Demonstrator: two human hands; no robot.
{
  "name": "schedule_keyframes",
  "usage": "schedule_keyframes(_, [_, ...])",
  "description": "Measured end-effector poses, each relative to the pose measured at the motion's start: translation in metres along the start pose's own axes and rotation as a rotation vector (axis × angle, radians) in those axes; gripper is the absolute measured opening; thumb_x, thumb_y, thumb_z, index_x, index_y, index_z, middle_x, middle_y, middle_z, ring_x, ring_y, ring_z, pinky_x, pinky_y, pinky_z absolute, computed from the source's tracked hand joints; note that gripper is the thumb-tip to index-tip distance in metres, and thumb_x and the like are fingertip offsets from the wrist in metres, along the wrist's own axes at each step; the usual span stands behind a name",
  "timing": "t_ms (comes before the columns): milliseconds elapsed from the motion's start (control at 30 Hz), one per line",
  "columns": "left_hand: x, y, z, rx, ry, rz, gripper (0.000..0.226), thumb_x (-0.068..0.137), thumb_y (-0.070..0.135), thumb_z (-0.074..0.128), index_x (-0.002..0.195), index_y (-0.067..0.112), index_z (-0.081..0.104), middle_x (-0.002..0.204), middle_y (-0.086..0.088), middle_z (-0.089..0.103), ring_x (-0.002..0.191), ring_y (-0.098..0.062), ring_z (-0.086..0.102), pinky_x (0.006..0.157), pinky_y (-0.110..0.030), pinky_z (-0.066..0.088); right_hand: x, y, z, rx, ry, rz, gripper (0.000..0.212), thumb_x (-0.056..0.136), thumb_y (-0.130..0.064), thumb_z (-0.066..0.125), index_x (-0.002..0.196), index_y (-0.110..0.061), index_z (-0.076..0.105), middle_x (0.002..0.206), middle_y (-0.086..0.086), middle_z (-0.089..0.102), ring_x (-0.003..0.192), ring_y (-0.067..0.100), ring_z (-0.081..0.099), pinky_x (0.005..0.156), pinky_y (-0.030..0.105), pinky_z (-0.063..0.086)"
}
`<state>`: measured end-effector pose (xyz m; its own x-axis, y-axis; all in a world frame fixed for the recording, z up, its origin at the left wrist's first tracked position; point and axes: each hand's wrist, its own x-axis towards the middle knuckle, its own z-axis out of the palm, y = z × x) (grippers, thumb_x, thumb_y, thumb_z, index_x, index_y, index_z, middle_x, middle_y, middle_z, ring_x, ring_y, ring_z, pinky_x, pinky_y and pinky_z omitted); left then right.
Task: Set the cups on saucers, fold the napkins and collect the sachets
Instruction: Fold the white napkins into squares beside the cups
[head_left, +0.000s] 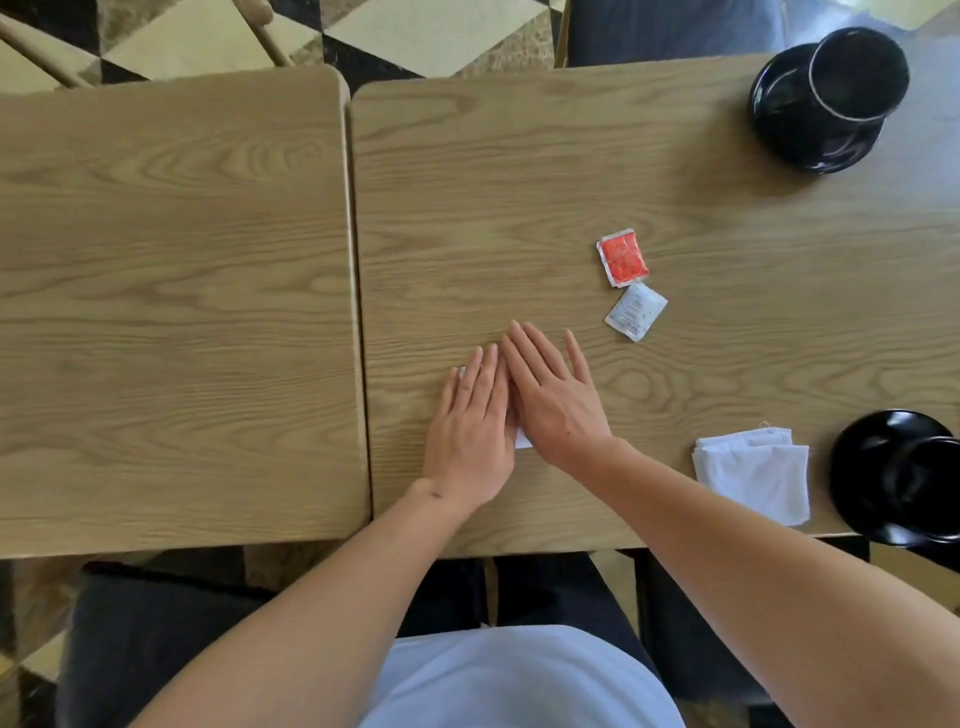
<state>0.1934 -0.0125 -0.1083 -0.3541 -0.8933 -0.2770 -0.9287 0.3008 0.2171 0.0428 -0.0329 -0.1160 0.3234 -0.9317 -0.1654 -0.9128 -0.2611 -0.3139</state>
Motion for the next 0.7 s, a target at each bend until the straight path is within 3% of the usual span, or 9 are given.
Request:
schedule_keyframes(167, [0.007,-0.010,0.018,0.102,0.003,0.021,0.068,0.103,0.038,0.022,0.159,0.002,0.006,0.169,-0.012,0.002,0.157,-0.026,-0.002,0.125,-0.048,0.013,0.008,0.006,0.013,-0.019,0.069,0.009,0.055,0.104,-0.029,0.050,0.156,-0.013,0.037,0.165,0.004,0.030,0.153,0.020,0.023,0.123,0.057,0.015])
schedule_keyframes(467, [0.009,-0.017,0.039,0.098,0.064,0.092,0.074,0.102,0.040,0.027,0.159,-0.003,0.007,0.169,-0.018,0.000,0.156,-0.032,-0.001,0.125,-0.053,0.011,0.010,0.012,0.032,0.013,0.223,-0.024,0.049,0.107,-0.032,0.030,0.152,-0.016,0.045,0.162,0.001,0.036,0.152,0.019,0.027,0.121,0.057,0.017])
schedule_keyframes(633, [0.010,-0.017,0.032,0.134,-0.001,0.092,0.070,0.102,0.039,0.020,0.158,-0.002,0.007,0.169,-0.017,0.002,0.156,-0.032,-0.001,0.125,-0.052,0.009,0.011,0.010,0.029,-0.011,0.151,0.000,0.050,0.106,-0.030,0.036,0.153,-0.016,0.043,0.164,0.001,0.033,0.153,0.019,0.025,0.121,0.057,0.016])
schedule_keyframes(700, [0.009,-0.012,0.020,0.061,0.007,0.095,0.065,0.104,0.033,0.028,0.159,0.001,0.012,0.169,-0.015,0.006,0.157,-0.030,0.000,0.126,-0.049,0.009,0.011,0.002,0.017,-0.006,0.062,0.036,0.052,0.105,-0.031,0.040,0.155,-0.019,0.039,0.165,-0.001,0.029,0.154,0.018,0.022,0.122,0.056,0.013])
